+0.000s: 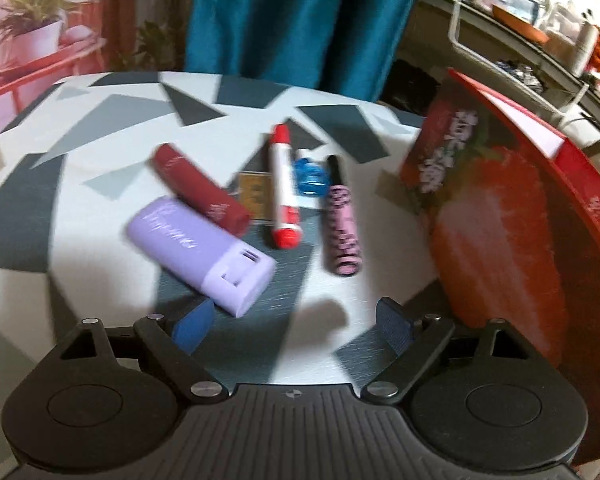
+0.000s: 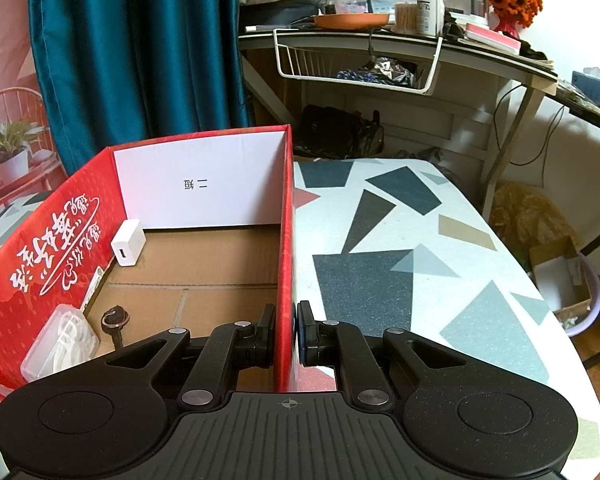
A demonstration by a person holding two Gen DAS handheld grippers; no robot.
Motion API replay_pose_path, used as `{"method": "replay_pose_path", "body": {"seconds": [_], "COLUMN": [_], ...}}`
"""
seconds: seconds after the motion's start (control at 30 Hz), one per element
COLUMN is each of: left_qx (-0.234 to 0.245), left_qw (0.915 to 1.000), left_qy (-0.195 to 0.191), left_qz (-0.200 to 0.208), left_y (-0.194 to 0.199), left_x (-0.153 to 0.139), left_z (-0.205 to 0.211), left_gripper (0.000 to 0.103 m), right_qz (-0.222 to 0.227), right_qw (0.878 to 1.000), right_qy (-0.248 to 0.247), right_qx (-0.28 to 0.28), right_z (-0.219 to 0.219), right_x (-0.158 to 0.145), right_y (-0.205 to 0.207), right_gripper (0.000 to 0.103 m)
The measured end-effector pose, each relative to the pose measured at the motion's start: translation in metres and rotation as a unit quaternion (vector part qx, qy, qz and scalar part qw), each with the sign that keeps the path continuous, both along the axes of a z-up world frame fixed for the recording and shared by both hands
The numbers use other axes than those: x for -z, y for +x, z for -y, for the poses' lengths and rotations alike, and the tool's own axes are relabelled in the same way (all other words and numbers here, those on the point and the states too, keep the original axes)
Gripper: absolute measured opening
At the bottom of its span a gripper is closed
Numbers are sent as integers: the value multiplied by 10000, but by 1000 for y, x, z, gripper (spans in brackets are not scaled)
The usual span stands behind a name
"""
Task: Organize rigid objects
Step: 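Lower the left gripper onto the lavender power bank and close it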
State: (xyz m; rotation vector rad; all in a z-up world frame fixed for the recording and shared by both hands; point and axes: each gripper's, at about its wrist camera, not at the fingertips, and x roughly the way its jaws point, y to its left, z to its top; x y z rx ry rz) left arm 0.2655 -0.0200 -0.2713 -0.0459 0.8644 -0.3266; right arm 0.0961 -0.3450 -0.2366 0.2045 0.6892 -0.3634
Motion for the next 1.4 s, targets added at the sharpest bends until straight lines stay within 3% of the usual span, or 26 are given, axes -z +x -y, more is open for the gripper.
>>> {"method": "replay_pose_path", "body": {"seconds": [0.2,0.37,0.5,0.67,0.8,1.0,1.17,1.33,1.4], "left_qx": [451,712,481,95,49,383,341,255,288], "left_qw": [9986,9964,9958,9988,9996,9973,9961,9931,9937], "left_qy": [-53,219,502,156,25,512,697,991,910], "left_qz": [253,403,595,452,266,361,414,578,583], "left_y": [-10,-9,4,30,44,49,45,39,37], "left_x": [-6,-10,-17,-20,-14,-3,6,8,9], "left_z": [7,-17,-39,-50,-43,-25,-22,-19,-22], "left_gripper": [89,96,97,100,101,101,100,89,89], "right_qz": [-28,-15,-19,-37,-56,-58,-58,-56,-55], "right_qw": [10000,10000,10000,10000,9999,9999,9999,9999,9999], "right_qy": [-23,-23,-38,-70,-86,-98,-102,-98,-95], "right_qx": [-27,-23,-21,-28,-39,-45,-39,-40,-38], "right_z": [-1,-1,-1,-2,-2,-2,-3,-3,-3], "right_x": [0,0,0,0,-1,-1,-1,-1,-1], "right_y": [0,0,0,0,1,1,1,1,1], "right_gripper": [10,10,10,10,10,10,10,10,10]}}
